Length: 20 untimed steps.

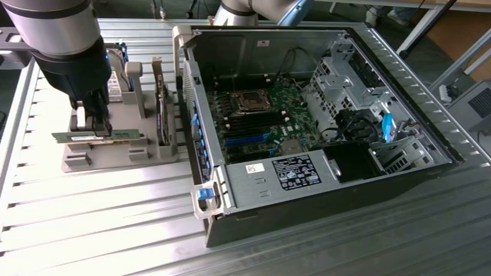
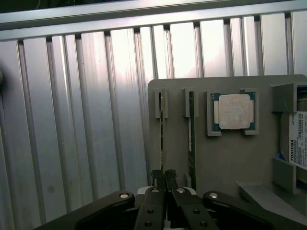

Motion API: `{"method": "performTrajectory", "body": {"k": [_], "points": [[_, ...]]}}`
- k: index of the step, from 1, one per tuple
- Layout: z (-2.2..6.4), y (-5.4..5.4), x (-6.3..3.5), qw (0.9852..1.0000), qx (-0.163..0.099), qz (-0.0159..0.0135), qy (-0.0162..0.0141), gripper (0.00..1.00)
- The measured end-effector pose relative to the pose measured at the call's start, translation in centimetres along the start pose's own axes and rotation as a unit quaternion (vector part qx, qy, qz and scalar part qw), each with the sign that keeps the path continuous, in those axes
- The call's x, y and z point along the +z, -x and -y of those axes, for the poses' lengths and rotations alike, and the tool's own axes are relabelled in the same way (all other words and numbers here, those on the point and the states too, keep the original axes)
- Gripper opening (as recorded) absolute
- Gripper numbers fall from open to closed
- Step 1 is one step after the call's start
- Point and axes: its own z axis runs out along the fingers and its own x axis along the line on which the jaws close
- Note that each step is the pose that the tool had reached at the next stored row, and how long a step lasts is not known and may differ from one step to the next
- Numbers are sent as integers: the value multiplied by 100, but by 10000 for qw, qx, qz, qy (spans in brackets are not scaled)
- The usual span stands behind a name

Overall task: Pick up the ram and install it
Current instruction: 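Pick up the ram and move it above insertion slot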

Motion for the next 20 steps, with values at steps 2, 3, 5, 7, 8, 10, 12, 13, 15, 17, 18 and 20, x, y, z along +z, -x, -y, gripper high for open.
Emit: {"method": "performTrajectory", "body": {"k": [2, 3, 5, 7, 8, 10, 12, 13, 15, 17, 18, 20], "points": [[0, 0, -4, 10000, 0, 0, 0, 11], [0, 0, -6, 10000, 0, 0, 0, 11], [0, 0, -8, 10000, 0, -1, 0, 11], [0, 0, -12, 10000, 0, 0, 0, 11], [0, 0, -15, 10000, 0, 0, 0, 11], [0, -1, -19, 10000, 0, 0, 0, 11], [0, -1, -25, 10000, 0, 0, 0, 11], [0, -1, -27, 10000, 0, 0, 0, 11], [0, -1, -32, 10000, 0, 0, 0, 11], [0, -1, -44, 10000, 0, 0, 0, 11], [0, -1, -54, 10000, 0, 0, 0, 11], [0, -1, -56, 10000, 0, 0, 0, 11]]}}
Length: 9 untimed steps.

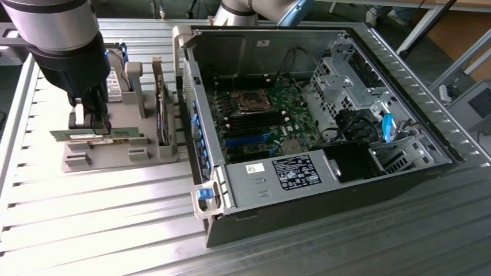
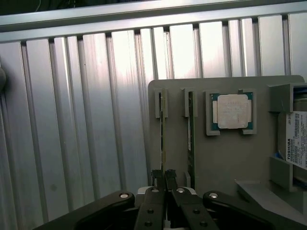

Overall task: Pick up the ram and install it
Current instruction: 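Pick up the ram and move it above insertion slot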

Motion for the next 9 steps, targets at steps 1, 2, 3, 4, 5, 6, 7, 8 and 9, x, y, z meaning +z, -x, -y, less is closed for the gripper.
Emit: {"method": "performTrajectory", "body": {"k": [1, 2, 3, 4, 5, 6, 7, 8, 9], "points": [[0, 0, -3, 10000, 0, 0, 0, 11], [0, 0, -4, 10000, 0, 0, 0, 11], [0, 0, -6, 10000, 0, 0, 0, 11], [0, 0, -8, 10000, 0, 0, 0, 11], [0, -1, -15, 10000, 0, -1, 1, 11], [0, -1, -21, 10000, 0, 0, 0, 11], [0, -1, -30, 10000, 0, 0, 0, 11], [0, -1, -35, 10000, 0, 0, 0, 11], [0, -1, -43, 10000, 0, 0, 0, 11]]}}
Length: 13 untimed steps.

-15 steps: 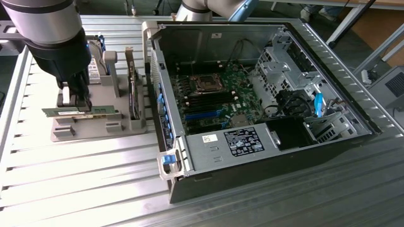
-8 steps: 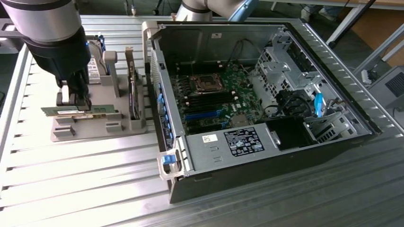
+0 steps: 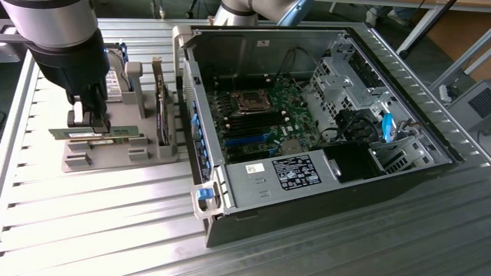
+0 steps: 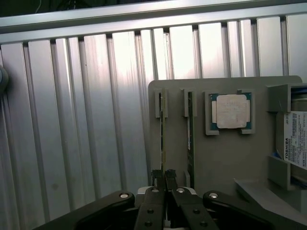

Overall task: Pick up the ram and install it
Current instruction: 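Pick up the ram and move it above insertion slot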

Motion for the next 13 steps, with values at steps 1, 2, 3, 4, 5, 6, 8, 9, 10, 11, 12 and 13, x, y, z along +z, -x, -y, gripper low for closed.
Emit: {"method": "performTrajectory", "body": {"k": [1, 2, 3, 4, 5, 6, 8, 9, 10, 11, 12, 13], "points": [[0, 0, -7, 10000, 0, -1, 1, 11], [0, -1, -19, 10000, 0, 0, 0, 11], [0, -1, -26, 10000, 0, 0, 0, 11], [0, -1, -32, 10000, 0, 0, 0, 11], [0, -1, -35, 10000, 0, 1, -1, 11], [0, -1, -40, 10000, 0, 0, 0, 11], [0, -2, -55, 10000, 0, 0, 0, 11], [0, -2, -62, 10000, 0, 0, 0, 11], [0, -2, -65, 10000, 0, 0, 0, 11], [0, -2, -72, 10000, 0, 0, 0, 11], [0, -2, -76, 10000, 0, 0, 0, 11], [0, -2, -79, 10000, 0, 0, 0, 11]]}}
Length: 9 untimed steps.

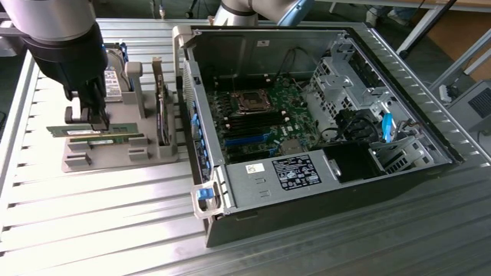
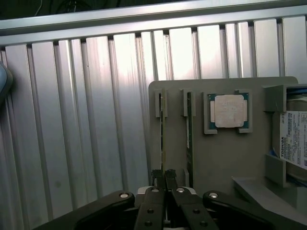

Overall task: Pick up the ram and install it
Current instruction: 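Pick up the ram and move it above insertion slot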

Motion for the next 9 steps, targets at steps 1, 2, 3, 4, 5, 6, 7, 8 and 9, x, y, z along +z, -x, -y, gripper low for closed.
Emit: {"method": "performTrajectory", "body": {"k": [1, 2, 3, 4, 5, 6, 7, 8, 9], "points": [[0, -1, -12, 10000, 0, 0, 0, 11], [0, -1, -23, 10000, 0, 0, -1, 11], [0, -1, -33, 10000, 0, 0, 0, 11], [0, -1, -41, 10000, 0, 0, 0, 11], [0, -1, -52, 10000, 0, 0, 0, 11], [0, -2, -61, 10000, 0, -1, 0, 11], [0, -2, -68, 10000, 0, 0, 0, 11], [0, -2, -75, 10000, 0, 0, -1, 11], [0, -2, -85, 10000, 0, 0, -1, 11]]}}
